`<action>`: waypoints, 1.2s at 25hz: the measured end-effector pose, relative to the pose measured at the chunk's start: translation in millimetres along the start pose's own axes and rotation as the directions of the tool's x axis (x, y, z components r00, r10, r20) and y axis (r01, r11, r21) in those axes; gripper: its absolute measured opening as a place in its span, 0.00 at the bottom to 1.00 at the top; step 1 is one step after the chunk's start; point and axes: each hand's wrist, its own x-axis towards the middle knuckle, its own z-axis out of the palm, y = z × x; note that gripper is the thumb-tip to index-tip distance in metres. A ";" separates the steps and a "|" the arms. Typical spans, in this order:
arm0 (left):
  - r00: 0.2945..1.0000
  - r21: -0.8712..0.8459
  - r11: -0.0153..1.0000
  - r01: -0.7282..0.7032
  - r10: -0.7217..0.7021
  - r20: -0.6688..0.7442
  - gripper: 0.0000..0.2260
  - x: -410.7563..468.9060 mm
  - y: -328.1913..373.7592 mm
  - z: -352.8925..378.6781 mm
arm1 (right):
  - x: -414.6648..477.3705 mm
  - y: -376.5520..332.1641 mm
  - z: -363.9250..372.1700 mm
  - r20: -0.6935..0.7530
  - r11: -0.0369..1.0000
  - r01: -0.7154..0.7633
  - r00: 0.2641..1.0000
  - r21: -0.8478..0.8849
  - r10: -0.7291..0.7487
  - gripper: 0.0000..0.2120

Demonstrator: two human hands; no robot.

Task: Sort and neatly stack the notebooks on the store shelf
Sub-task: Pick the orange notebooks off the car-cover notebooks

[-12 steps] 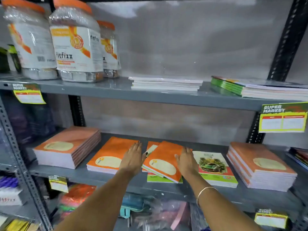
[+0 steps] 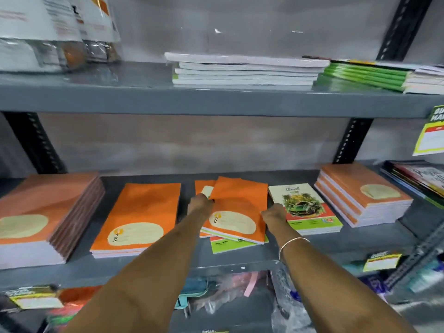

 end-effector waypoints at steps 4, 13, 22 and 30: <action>0.986 -0.204 0.966 0.157 -0.142 0.088 0.16 19.0 -1.3 -0.8 | 5.7 -2.5 -5.3 -0.046 0.991 -0.089 0.995 0.095 0.094 0.16; 0.954 -0.342 0.914 0.216 -0.273 -0.125 0.12 27.1 -67.9 -90.6 | -27.8 -97.0 35.0 0.119 0.985 0.090 0.987 0.147 -0.108 0.20; 0.859 -0.303 0.893 0.332 -0.419 -0.294 0.17 7.5 -170.0 -150.8 | -71.0 -148.5 149.1 0.285 0.964 0.254 0.921 0.081 -0.266 0.12; 0.904 -0.070 0.991 0.116 -0.134 -0.406 0.14 15.0 -132.3 -132.9 | -47.6 -136.8 104.5 0.127 0.955 0.296 0.948 -0.006 -0.293 0.14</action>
